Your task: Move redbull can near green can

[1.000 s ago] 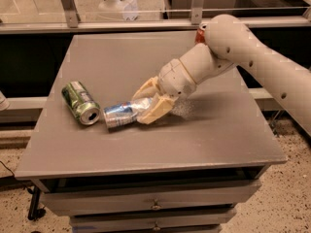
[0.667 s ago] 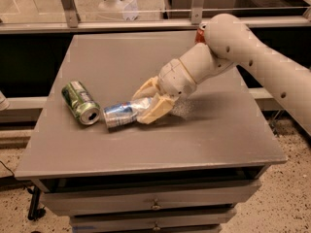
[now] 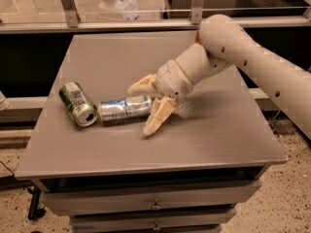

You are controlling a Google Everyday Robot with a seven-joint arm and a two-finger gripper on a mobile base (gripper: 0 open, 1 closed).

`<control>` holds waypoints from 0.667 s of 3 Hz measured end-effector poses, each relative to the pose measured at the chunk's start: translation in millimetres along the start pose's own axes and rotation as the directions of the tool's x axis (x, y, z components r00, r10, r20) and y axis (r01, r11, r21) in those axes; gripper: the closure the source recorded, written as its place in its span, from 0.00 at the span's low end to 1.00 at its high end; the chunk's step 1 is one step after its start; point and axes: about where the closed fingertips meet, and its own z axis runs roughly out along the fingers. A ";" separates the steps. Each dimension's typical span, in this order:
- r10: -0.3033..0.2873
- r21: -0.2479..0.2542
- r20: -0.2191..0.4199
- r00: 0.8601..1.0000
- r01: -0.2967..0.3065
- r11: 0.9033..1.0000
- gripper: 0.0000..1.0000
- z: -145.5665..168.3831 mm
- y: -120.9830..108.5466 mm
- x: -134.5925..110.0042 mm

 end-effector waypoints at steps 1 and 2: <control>0.004 -0.039 0.001 1.000 -0.004 0.999 0.00 11.2 3.4 0.3; 0.003 -0.065 -0.002 1.000 -0.003 0.998 0.00 17.1 5.9 -1.5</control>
Offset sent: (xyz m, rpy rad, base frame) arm -0.0142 0.0136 -0.0100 -0.0305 0.0494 0.0708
